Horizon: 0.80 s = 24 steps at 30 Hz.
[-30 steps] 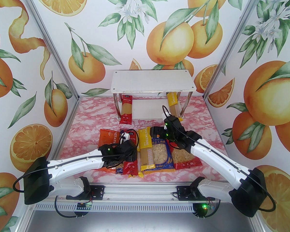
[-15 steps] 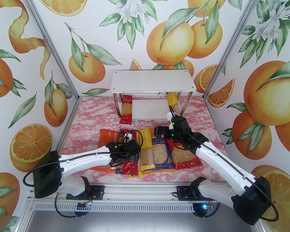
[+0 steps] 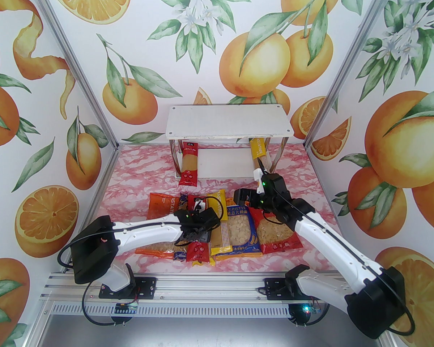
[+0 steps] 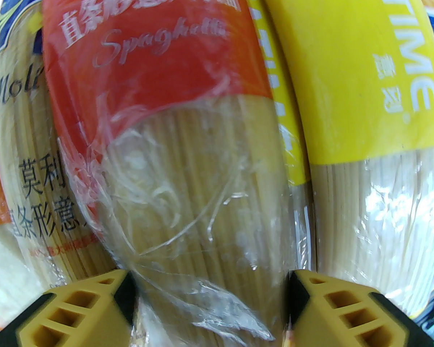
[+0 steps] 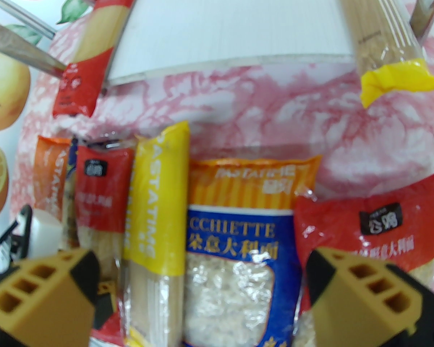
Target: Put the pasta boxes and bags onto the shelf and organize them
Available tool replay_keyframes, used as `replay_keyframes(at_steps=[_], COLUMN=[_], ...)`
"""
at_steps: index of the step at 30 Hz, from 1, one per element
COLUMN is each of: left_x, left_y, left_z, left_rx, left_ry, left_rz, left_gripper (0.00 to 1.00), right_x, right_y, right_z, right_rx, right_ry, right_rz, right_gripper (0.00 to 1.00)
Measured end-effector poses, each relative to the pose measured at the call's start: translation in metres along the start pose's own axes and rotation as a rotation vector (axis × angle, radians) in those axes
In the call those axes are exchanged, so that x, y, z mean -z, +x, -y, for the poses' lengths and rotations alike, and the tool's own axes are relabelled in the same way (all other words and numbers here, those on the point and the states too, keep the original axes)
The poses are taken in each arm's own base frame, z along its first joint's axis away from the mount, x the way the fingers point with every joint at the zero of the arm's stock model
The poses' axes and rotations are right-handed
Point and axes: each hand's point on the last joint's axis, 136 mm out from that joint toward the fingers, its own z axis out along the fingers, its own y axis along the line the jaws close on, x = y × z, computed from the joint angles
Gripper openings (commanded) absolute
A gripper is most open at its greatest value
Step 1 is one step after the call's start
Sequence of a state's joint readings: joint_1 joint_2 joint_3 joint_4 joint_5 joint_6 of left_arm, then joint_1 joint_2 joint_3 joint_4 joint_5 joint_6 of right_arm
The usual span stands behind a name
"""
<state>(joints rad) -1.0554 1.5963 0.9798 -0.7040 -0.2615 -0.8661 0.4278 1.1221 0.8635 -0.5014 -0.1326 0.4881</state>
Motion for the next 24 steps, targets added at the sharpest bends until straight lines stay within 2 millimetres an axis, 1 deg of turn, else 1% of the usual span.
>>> replay_keyframes(at_steps=[3,5,7,10,18,21,24], left_x=[0.001,0.002,0.005,0.014,0.017,0.025,0.038], left_y=[-0.001,-0.001,-0.003,-0.007,-0.007,-0.008,-0.015], left_z=[0.001,0.0,0.001,0.003,0.002,0.004,0.005], left_rx=[0.0,0.007,0.011,0.016,0.003,-0.011,-0.027], left_ry=[0.002,0.0,0.006,0.029,0.038,0.067,0.112], left_rz=[0.001,0.001,0.007,0.021,0.028,0.035,0.056], left_gripper=[0.37,0.26,0.0,0.0,0.0,0.0,0.0], right_x=[0.0,0.0,0.0,0.001,0.002,0.003,0.003], right_y=[0.001,0.0,0.0,0.0,-0.002,-0.002,-0.002], right_z=[0.0,0.0,0.0,0.0,0.0,0.0,0.0], right_rx=[-0.003,-0.004,-0.004,-0.003,-0.006,-0.006,-0.007], right_ry=[-0.005,-0.007,-0.007,-0.008,-0.009,-0.009,-0.009], right_rz=[-0.002,-0.002,-0.002,0.001,0.009,0.009,0.01], right_gripper=[1.0,1.0,1.0,1.0,1.0,1.0,1.0])
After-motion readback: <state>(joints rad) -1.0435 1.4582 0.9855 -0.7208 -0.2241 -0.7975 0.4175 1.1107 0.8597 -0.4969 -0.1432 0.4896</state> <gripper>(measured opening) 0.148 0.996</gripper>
